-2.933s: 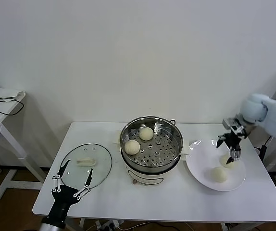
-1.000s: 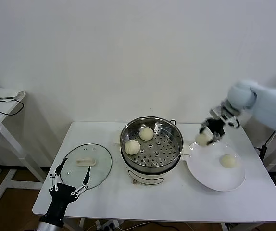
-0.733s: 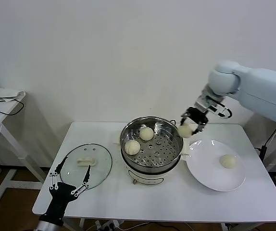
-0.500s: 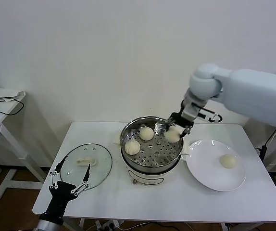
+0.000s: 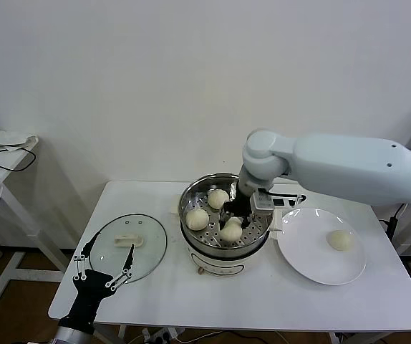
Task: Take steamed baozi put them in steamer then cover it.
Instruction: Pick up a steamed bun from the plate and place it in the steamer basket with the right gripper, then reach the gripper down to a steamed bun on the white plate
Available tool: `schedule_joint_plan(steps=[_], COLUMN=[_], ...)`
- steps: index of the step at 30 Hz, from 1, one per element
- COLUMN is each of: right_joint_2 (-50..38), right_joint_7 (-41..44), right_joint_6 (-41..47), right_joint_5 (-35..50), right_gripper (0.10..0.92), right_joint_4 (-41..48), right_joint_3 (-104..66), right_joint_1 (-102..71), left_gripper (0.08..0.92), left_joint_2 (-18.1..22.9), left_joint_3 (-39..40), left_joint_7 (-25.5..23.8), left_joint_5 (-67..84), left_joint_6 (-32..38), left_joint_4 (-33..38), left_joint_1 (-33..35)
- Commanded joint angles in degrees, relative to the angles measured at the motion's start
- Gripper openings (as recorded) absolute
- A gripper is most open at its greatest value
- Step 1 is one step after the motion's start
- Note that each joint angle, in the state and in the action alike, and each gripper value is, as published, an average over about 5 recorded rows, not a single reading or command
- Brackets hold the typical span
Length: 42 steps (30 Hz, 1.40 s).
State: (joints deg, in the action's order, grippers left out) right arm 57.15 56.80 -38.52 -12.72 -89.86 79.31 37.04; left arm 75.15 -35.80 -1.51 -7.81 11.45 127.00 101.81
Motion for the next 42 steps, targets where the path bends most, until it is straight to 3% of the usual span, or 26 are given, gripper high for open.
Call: schedule_joint_plan(steps=[1, 11, 19, 24, 28, 34, 37, 42], right_joint_2=[1.94, 3.87, 3.10, -1.53, -8.37, -18.83, -21.82, -23.60], right_joint_7=[-1.55, -1.57, -1.33, 1.71, 8.75, 14.82, 16.57, 17.32], right_joint_6=[-4.71, -4.70, -3.21, -1.42, 5.95, 28.88, 37.37, 39.16], right_joint_5=[-6.46, -7.57, -7.04, -1.85, 8.51, 25.91, 29.30, 28.01], right_gripper=[0.612, 0.635, 0.790, 0.821, 0.823, 0.823, 0.823, 0.823], right_joint_4=[0.62, 4.24, 3.47, 2.46, 4.95, 15.30, 23.96, 35.62], right_joint_3=[-1.08, -1.52, -3.08, -7.56, -10.47, -11.99, -12.36, -13.37], right_joint_1=[-4.44, -6.31, -5.27, -2.76, 0.15, 1.34, -0.45, -7.62], left_gripper=[0.823, 0.823, 0.823, 0.823, 0.823, 0.823, 0.823, 0.823], left_joint_2=[0.10, -0.09, -0.02, -0.05, -0.15, -0.27, -0.35, -0.23], left_joint_3=[0.24, -0.59, -0.70, -0.85, -0.78, -0.29, -0.16, -0.11], left_joint_7=[-0.02, 0.10, 0.13, 0.11, 0.07, 0.03, 0.00, -0.04], left_joint_5=[0.07, 1.00, 1.16, 1.17, 1.12, 0.85, 0.75, 0.59], left_joint_6=[0.05, 0.24, 0.12, 0.14, 0.04, -0.12, -0.14, -0.12], left_joint_4=[-0.16, -0.07, 0.02, 0.00, 0.08, 0.43, 0.66, 1.00], left_joint_1=[-0.06, 0.08, -0.24, -0.18, -0.28, -0.25, -0.09, 0.38])
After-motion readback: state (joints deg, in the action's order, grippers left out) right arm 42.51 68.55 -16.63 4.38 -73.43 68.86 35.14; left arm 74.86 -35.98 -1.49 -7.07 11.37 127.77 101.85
